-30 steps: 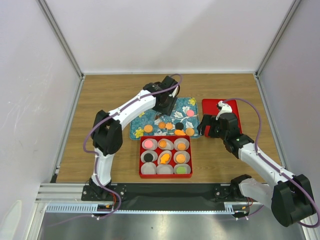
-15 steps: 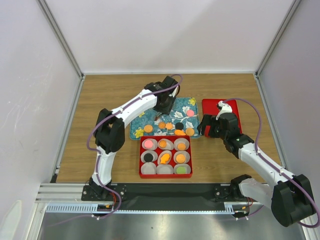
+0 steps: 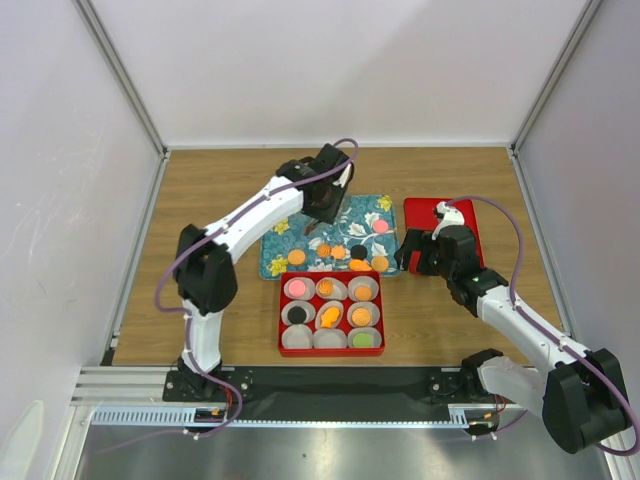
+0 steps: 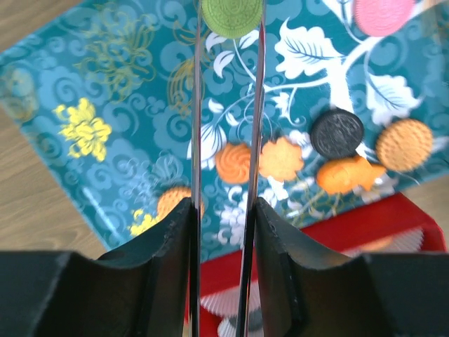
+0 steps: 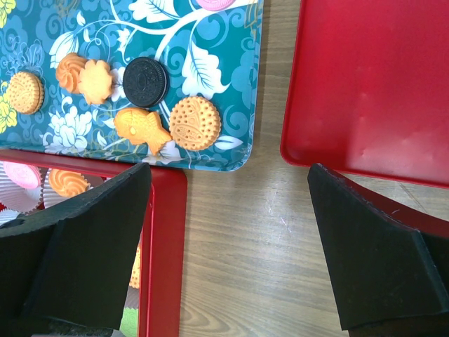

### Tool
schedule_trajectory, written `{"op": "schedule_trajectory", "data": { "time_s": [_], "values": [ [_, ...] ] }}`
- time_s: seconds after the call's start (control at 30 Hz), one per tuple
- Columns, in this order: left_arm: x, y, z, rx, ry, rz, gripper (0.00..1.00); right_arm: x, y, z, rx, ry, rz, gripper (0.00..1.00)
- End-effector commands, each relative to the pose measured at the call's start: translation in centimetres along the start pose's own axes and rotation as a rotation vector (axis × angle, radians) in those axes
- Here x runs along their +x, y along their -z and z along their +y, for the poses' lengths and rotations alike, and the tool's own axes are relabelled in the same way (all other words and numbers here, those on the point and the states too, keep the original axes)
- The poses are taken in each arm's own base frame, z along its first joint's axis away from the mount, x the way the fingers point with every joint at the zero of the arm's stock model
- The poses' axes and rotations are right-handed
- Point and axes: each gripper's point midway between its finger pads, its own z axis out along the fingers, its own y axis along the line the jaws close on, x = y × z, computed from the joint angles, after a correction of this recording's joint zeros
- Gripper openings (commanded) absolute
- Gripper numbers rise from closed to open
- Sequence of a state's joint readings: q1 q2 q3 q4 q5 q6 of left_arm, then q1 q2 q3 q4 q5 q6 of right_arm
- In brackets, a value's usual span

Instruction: Pack the cookies

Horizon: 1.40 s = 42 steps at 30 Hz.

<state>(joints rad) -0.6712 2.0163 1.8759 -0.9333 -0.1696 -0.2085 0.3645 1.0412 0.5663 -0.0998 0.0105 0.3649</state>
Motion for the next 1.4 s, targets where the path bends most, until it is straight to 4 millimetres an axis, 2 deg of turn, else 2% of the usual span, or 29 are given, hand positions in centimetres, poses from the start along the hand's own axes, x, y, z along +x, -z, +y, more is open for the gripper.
{"op": "schedule_trajectory", "data": {
  "time_s": [0.0,0.03,0.07,0.23,0.27,0.33,0.37,0.4,0.47,0.5,0.57,0.6,0.77,1.03,1.37],
  "values": [
    [-1.3,5.7,0.3,0.020,0.007,-0.118,0.39,-2.0,0.3,0.7,-0.022,0.000,-0.059,1.00],
    [-1.4,7.1,0.4,0.029,0.013,-0.147,0.39,-1.9,0.4,0.7,-0.022,0.002,-0.057,1.00],
    [0.0,6.9,0.0,0.031,0.002,-0.125,0.39,-2.0,0.3,0.7,-0.023,0.003,-0.058,1.00],
    [3.7,9.6,-0.7,0.040,-0.030,-0.123,0.39,-1.9,0.4,0.7,-0.021,0.002,-0.057,1.00],
    [5.0,10.9,-1.2,0.057,-0.045,-0.135,0.39,-2.0,0.4,0.7,-0.022,0.002,-0.060,1.00],
    [6.8,11.9,-1.8,0.075,-0.046,-0.132,0.40,-2.0,0.3,0.8,-0.025,0.002,-0.059,1.00],
    [8.5,12.8,-2.5,0.100,-0.068,-0.131,0.40,-1.9,0.3,0.8,-0.025,0.002,-0.056,1.00],
    [9.4,13.5,-2.8,0.109,-0.060,-0.134,0.40,-1.9,0.3,0.9,-0.026,0.004,-0.055,0.99],
    [12.2,14.2,-3.8,0.124,-0.097,-0.103,0.40,-1.8,0.3,0.8,-0.024,0.006,-0.051,0.99],
    [12.9,15.6,-4.0,0.145,-0.098,-0.125,0.40,-1.8,0.2,0.9,-0.025,0.006,-0.050,1.00],
    [15.4,16.4,-4.8,0.173,-0.105,-0.099,0.40,-1.7,0.1,0.9,-0.026,0.007,-0.048,1.00],
    [16.0,17.4,-4.9,0.200,-0.097,-0.112,0.40,-1.8,0.1,0.9,-0.026,0.007,-0.048,1.00],
    [20.6,18.5,-5.8,0.253,-0.111,-0.049,0.41,-1.7,-0.1,0.9,-0.018,0.014,-0.044,1.00],
    [24.6,19.0,-7.3,0.303,-0.156,0.030,0.41,-1.6,-0.2,0.6,-0.006,0.015,-0.040,1.00],
    [26.7,19.0,-8.2,0.318,-0.201,0.086,0.42,-1.6,-0.1,0.8,-0.009,0.018,-0.041,1.00]
  ]
}}
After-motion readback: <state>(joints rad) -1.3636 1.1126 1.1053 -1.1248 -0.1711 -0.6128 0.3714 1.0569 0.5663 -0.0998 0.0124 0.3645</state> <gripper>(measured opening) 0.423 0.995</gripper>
